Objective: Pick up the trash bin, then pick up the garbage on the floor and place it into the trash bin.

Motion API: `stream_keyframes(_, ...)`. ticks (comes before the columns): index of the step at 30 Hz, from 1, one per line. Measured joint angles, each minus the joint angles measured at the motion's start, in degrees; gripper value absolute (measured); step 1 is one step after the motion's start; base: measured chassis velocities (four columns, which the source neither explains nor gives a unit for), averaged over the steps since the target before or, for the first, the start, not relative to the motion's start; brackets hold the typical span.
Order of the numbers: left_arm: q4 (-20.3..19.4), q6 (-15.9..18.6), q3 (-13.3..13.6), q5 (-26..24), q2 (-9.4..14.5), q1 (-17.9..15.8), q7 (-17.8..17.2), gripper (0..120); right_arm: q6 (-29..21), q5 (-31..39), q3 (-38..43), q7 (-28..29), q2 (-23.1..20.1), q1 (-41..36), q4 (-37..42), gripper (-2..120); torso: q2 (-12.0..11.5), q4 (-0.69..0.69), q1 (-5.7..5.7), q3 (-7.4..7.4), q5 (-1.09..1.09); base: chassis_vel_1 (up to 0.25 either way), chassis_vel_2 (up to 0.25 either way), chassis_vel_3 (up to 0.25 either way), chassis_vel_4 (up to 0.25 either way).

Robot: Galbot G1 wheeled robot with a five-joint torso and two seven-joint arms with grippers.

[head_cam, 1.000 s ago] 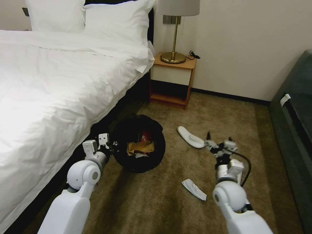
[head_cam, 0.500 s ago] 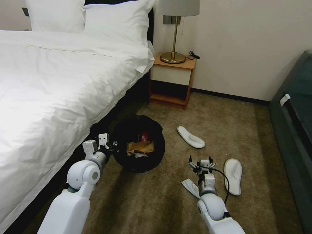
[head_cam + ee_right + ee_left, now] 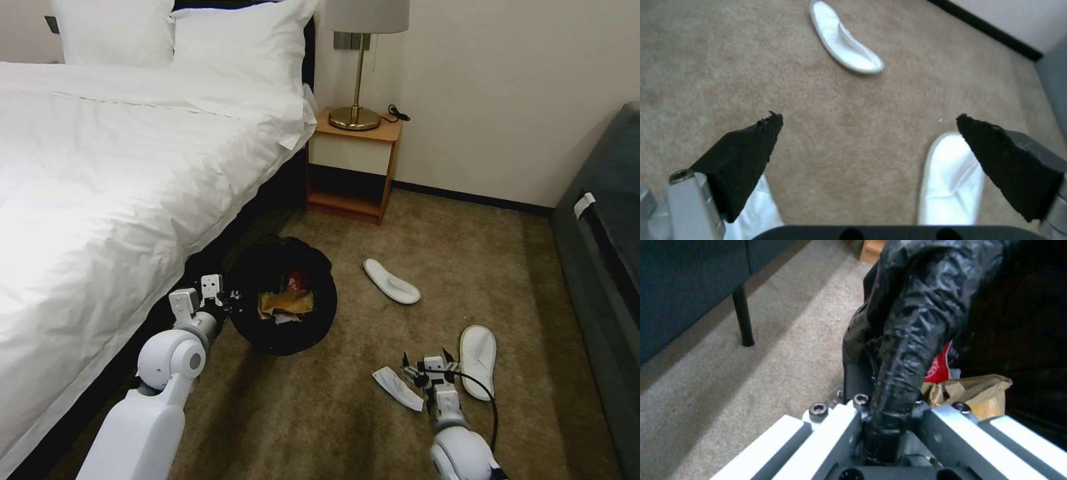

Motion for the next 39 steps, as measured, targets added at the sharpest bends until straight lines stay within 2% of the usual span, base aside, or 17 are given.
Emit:
stream_keyframes(4,-0.61,-0.05,0.00,0.57,-0.44,0.54,0.09,0,-1.31,-0.14,2.14,-6.02,-3.00,-1.80,2.41,100,0.00,0.01,0.00,0.00,-0.01,0.000,0.000,0.000,0.000)
stream_keyframes(5,-0.61,-0.05,0.00,0.57,-0.44,0.54,0.09,0,-1.31,-0.14,2.14,-6.02,-3.00,-1.80,2.41,100,0.00,0.01,0.00,0.00,-0.01,0.000,0.000,0.000,0.000)
stream_keyframes(7,-1.02,-0.05,-0.03,0.82,-0.52,0.75,0.11,0,-1.28,-0.58,2.80,-10.15,-3.73,-2.35,2.65,100,0.00,0.01,0.00,0.00,0.00,0.000,0.000,0.000,0.000)
stream_keyframes(15,-1.74,-0.11,-0.31,1.32,-0.28,1.57,0.16,0,0.47,-1.44,3.18,-15.09,-2.78,-2.31,1.66,100,0.00,0.01,0.00,0.00,0.01,0.000,0.000,0.000,0.000)
stream_keyframes(22,-2.18,-0.18,-0.12,2.03,-0.54,1.98,0.18,0,4.28,-1.58,4.04,-21.95,-3.86,-3.14,1.62,100,0.00,0.01,0.00,0.00,0.00,0.000,0.000,0.000,0.000)
stream_keyframes(25,-2.18,-0.18,0.00,2.16,-0.62,2.00,0.19,0,5.15,-1.70,4.12,-22.84,-3.99,-3.16,1.38,100,0.00,0.01,0.00,0.00,0.00,0.000,0.000,0.000,0.000)
stream_keyframes(27,-2.17,-0.20,0.30,2.43,-0.77,2.00,0.19,0,7.86,-2.13,4.45,-26.30,-4.14,-3.13,-0.27,100,0.00,0.00,0.00,0.00,0.00,0.000,0.000,0.000,0.000)
stream_keyframes(35,-2.27,-0.21,0.22,2.45,-0.48,2.31,0.19,0,10.80,-2.65,4.12,-28.46,-3.51,-1.24,-5.56,100,0.00,0.01,0.00,0.00,-0.01,0.000,0.000,0.000,0.000)
stream_keyframes(39,-2.37,-0.21,0.08,2.59,-0.64,2.49,0.17,0,12.53,-2.94,3.99,-29.96,-2.29,0.80,-10.85,100,0.00,0.01,0.00,0.00,0.00,0.000,0.000,0.000,0.000)
